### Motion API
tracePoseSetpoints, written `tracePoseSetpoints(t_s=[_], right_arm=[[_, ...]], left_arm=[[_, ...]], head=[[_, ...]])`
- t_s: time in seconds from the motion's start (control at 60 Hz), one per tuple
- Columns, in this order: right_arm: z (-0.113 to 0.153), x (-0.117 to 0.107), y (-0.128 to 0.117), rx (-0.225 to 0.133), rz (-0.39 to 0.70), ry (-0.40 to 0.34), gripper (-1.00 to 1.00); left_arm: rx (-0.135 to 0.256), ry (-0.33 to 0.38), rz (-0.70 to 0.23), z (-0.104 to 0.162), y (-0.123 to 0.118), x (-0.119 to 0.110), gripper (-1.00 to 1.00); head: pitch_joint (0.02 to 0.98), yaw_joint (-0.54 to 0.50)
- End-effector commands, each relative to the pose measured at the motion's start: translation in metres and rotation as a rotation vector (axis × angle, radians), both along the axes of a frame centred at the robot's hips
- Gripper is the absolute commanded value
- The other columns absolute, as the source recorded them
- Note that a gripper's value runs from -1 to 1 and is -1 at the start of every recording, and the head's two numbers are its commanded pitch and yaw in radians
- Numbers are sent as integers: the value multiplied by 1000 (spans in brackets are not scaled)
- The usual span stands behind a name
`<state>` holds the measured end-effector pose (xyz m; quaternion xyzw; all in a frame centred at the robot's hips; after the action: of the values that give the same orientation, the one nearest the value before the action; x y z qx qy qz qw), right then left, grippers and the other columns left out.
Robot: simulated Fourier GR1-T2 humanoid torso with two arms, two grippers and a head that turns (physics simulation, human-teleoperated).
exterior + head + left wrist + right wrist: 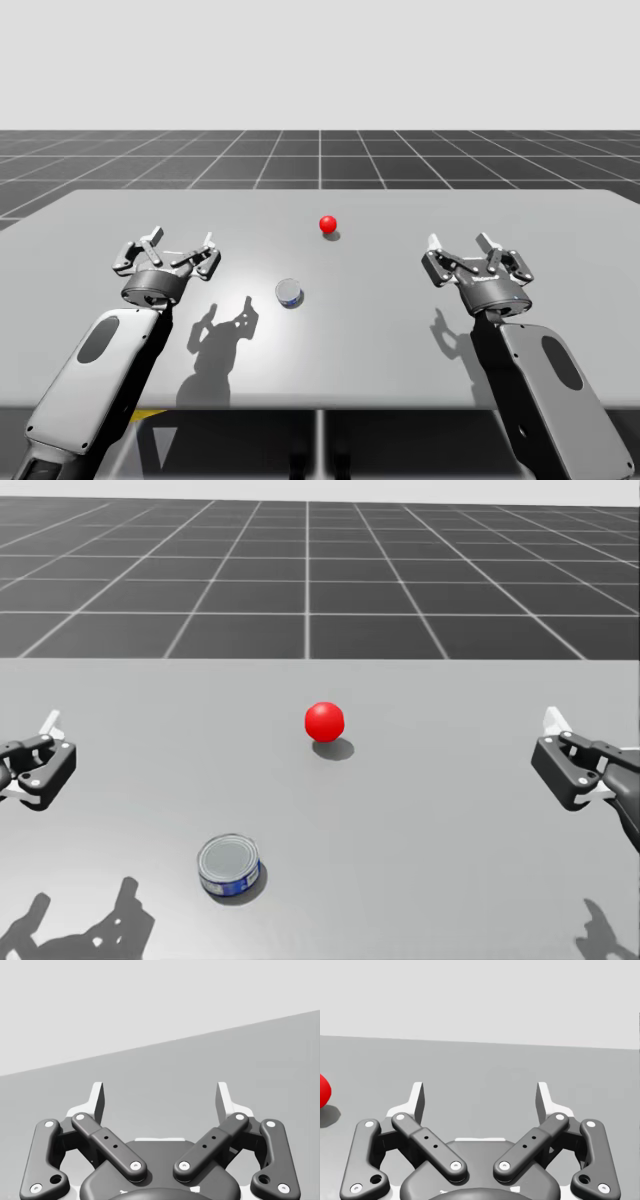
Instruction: Watch the red light. When it turns green, pick up the object.
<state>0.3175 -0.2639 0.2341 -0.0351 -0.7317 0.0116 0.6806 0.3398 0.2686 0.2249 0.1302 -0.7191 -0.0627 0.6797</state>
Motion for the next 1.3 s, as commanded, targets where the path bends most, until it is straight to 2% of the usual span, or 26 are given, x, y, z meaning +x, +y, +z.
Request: tracePoseSetpoints(t_s=[0.017,1.3], right_arm=[[0,0,-1,-4,-5,-2,-1000],[-2,2,-1,-29,-21,-3,-1000]], left_arm=[[1,0,0,0,0,0,-1000],[16,6,-4,-1,-1,0,-1000]], head=[[573,-29],[577,-29]])
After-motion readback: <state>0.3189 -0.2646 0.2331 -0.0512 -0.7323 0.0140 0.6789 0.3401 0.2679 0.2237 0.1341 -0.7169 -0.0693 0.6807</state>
